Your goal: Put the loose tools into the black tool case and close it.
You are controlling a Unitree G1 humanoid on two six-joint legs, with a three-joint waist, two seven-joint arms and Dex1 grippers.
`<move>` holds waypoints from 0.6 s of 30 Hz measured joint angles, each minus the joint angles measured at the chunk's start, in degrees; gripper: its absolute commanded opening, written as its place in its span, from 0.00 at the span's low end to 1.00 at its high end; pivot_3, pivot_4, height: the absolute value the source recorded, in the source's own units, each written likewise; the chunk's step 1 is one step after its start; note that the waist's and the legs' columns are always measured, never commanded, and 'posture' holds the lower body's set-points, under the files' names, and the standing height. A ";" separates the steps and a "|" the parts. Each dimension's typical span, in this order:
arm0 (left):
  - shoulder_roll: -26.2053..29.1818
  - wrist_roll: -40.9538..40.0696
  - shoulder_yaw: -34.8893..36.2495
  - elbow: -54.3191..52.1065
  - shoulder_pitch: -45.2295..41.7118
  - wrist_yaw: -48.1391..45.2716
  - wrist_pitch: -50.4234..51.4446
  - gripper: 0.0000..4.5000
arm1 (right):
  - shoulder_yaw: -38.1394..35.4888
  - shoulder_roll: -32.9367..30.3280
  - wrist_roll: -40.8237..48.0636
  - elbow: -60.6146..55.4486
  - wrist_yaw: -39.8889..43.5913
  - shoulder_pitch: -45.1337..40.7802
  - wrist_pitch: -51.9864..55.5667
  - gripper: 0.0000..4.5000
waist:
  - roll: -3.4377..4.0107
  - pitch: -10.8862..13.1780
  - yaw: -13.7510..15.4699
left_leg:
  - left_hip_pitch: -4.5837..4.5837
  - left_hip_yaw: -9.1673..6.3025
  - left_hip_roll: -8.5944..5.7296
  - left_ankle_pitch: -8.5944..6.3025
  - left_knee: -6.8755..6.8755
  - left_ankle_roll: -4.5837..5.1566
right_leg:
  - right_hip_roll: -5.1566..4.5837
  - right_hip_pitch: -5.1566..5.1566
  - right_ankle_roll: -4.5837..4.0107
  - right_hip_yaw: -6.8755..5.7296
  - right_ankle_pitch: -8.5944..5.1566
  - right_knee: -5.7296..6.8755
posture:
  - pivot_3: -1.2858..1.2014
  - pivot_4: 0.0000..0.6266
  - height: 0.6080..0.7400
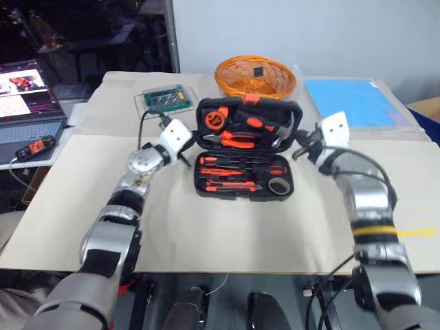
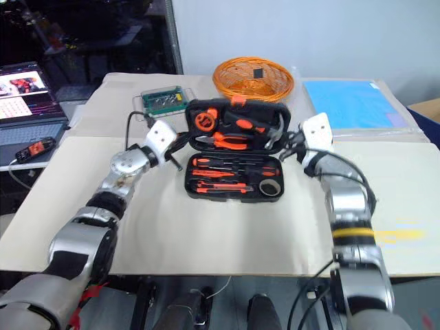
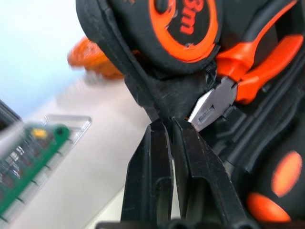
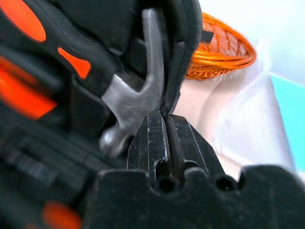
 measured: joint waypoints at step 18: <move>28.77 -28.58 1.58 -55.35 24.88 -44.08 66.64 0.82 | -10.79 -22.27 22.87 -48.52 15.47 24.84 44.02 0.14 | 0.04 0.04 0.11 | 0.86 -0.12 0.47 -0.24 0.28 -0.42 | 0.00 0.60 -0.04 -0.06 -0.45 -0.36 | 0.52 0.24 1.00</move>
